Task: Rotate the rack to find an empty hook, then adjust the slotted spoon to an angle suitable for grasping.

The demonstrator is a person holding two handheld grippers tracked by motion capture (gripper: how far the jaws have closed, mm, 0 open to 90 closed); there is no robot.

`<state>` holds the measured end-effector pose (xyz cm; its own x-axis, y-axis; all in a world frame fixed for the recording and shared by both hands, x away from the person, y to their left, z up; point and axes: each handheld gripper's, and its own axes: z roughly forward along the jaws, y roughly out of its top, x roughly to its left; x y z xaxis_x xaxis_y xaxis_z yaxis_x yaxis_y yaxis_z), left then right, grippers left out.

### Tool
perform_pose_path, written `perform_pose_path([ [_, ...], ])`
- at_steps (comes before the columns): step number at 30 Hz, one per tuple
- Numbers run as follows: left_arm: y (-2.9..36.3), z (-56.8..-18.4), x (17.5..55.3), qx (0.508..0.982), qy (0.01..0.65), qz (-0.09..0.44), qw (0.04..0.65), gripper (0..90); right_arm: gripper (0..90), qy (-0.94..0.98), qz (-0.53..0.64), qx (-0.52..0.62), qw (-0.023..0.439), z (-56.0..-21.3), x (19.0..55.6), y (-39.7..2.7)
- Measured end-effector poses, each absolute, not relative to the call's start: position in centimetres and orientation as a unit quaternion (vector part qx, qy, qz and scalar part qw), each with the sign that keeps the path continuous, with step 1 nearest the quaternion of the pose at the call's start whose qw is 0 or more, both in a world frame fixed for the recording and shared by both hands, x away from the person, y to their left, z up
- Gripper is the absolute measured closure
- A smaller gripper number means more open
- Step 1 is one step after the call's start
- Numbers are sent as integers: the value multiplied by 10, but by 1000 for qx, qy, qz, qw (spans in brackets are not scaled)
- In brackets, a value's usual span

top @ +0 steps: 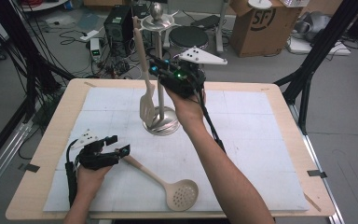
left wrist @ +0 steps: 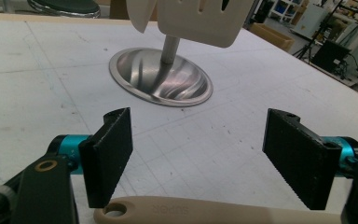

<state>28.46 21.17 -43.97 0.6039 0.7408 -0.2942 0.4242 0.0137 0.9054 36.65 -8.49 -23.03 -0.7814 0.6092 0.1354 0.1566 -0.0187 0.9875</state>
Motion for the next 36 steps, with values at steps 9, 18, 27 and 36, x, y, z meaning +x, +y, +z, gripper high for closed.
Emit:
perform_pose_path([
  [9, 209, -439, 283, 690, 421, 137, 573, 248, 489, 692, 647, 299, 115, -258, 353, -101],
  [18, 213, -440, 284, 685, 427, 138, 574, 248, 446, 711, 625, 313, 76, -288, 331, -112],
  [27, 211, -440, 285, 686, 425, 137, 574, 249, 434, 735, 600, 314, 35, -322, 304, -119],
  [36, 214, -440, 286, 680, 432, 139, 576, 248, 501, 796, 528, 293, -39, -358, 289, -103],
])
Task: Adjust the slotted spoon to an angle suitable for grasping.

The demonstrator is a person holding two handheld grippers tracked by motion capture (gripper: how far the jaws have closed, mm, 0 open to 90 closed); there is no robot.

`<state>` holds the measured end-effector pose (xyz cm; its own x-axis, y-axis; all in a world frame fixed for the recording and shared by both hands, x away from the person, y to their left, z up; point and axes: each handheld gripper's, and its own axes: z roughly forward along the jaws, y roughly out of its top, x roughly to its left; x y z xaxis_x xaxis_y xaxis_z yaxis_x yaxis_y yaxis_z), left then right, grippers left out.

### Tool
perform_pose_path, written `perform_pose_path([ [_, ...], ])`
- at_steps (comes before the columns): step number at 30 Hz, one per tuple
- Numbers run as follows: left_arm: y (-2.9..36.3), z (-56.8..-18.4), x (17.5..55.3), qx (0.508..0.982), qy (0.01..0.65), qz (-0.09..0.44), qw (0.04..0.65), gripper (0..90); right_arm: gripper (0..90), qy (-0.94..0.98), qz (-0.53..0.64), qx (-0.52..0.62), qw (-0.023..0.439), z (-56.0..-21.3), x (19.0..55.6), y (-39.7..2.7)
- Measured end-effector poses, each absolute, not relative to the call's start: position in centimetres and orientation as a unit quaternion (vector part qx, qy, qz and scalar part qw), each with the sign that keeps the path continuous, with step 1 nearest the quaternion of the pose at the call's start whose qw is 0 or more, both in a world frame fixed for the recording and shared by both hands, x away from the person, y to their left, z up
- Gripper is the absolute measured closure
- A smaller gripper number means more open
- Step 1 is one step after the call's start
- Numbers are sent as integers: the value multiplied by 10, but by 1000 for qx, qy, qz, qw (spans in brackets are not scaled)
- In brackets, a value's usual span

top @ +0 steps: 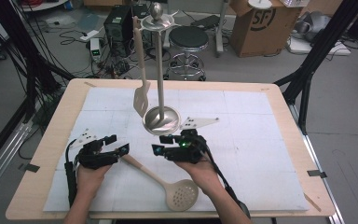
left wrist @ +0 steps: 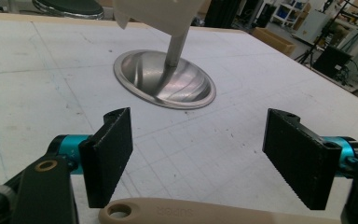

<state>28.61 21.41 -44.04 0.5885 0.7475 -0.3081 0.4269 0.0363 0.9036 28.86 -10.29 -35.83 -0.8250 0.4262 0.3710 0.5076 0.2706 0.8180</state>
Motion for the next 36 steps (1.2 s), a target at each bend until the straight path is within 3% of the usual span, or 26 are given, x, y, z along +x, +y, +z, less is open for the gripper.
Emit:
perform_pose_path([
  [3, 214, -441, 286, 682, 431, 140, 574, 248, 502, -817, -486, -298, 83, -373, 288, -89],
  [7, 214, -440, 286, 682, 431, 139, 574, 248, 610, -838, -450, -288, 113, -388, 284, -75],
  [18, 212, -440, 286, 684, 429, 139, 573, 248, 794, -878, -348, -259, 201, -418, 275, -36],
  [26, 212, -440, 286, 684, 430, 139, 573, 248, 892, -916, -263, -249, 171, -440, 268, -10],
  [36, 211, -440, 285, 685, 428, 138, 574, 249, 894, -915, -236, -292, 146, -438, 282, -26],
])
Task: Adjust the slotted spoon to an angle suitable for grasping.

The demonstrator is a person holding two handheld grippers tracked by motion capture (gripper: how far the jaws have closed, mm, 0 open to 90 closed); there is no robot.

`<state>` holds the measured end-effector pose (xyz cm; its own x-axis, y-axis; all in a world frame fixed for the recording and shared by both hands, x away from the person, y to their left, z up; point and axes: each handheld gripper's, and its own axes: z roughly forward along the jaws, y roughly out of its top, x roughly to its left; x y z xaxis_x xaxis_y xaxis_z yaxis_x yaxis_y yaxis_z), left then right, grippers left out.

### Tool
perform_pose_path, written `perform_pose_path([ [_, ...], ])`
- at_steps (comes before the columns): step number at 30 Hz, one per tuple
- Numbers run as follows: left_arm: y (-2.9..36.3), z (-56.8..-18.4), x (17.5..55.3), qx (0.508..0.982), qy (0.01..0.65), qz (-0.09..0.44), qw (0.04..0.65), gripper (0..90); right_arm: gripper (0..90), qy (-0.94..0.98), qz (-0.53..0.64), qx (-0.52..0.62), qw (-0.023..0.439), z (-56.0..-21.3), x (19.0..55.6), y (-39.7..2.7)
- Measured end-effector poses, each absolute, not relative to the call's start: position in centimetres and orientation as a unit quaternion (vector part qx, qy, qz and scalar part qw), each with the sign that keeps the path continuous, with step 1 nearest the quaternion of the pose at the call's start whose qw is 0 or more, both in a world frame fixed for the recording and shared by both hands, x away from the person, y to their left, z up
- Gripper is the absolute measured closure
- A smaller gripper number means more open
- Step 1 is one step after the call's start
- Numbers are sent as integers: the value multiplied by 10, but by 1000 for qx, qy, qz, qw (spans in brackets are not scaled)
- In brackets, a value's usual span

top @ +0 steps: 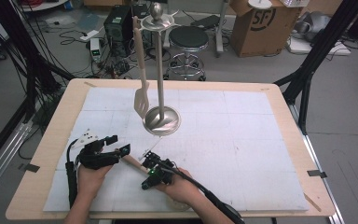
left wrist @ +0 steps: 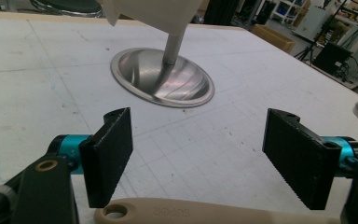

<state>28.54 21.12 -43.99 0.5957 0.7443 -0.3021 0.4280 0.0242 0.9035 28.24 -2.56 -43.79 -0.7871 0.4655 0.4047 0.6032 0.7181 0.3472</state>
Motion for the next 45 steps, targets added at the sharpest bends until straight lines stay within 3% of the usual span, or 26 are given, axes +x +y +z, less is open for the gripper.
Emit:
perform_pose_path([
  [37, 209, -441, 286, 690, 427, 136, 569, 251, 893, -894, -228, -378, 82, -428, 323, -148],
  [39, 208, -442, 286, 686, 429, 134, 572, 251, 815, -887, -248, -378, 89, -424, 322, -153],
  [41, 209, -442, 287, 686, 428, 131, 573, 251, 809, -881, -263, -382, 88, -418, 321, -160],
  [45, 208, -442, 288, 684, 430, 129, 574, 252, 656, -872, -269, -403, 69, -414, 323, -172],
])
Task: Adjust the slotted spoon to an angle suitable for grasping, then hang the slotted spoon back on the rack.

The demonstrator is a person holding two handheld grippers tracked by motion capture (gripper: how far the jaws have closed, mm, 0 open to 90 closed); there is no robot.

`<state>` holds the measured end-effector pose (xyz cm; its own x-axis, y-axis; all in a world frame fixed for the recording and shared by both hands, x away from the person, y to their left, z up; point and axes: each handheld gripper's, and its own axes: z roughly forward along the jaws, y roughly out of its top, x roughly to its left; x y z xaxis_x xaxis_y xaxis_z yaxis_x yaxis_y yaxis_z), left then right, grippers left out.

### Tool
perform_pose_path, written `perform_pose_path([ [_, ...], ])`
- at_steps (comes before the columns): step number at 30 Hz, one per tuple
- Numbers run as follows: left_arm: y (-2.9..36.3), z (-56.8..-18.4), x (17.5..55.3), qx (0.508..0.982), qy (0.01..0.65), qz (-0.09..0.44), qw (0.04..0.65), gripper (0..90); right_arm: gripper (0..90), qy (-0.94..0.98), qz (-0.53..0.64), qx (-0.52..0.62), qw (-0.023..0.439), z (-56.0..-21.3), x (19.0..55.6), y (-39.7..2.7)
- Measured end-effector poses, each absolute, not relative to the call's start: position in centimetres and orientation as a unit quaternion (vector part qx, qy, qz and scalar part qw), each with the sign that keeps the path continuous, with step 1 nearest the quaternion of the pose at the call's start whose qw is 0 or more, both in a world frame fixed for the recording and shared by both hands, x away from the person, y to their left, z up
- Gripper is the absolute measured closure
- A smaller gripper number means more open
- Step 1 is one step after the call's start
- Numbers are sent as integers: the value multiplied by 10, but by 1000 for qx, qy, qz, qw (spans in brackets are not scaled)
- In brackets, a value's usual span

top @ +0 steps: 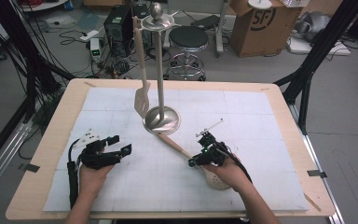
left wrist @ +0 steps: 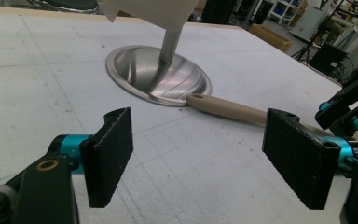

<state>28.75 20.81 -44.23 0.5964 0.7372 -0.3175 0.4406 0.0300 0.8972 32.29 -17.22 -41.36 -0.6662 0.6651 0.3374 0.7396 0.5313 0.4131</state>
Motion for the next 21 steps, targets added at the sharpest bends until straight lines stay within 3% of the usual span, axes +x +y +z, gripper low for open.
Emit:
perform_pose_path([
  [10, 207, -443, 289, 683, 431, 128, 575, 253, 583, -873, -239, -422, 50, -419, 327, -174],
  [14, 207, -442, 289, 684, 429, 127, 576, 253, 611, -883, -219, -413, 41, -427, 326, -164],
  [18, 207, -442, 288, 684, 429, 127, 576, 253, 701, -900, -190, -391, -19, -429, 319, -152],
  [21, 206, -442, 288, 684, 429, 127, 576, 253, 702, -906, -176, -381, -45, -429, 314, -146],
])
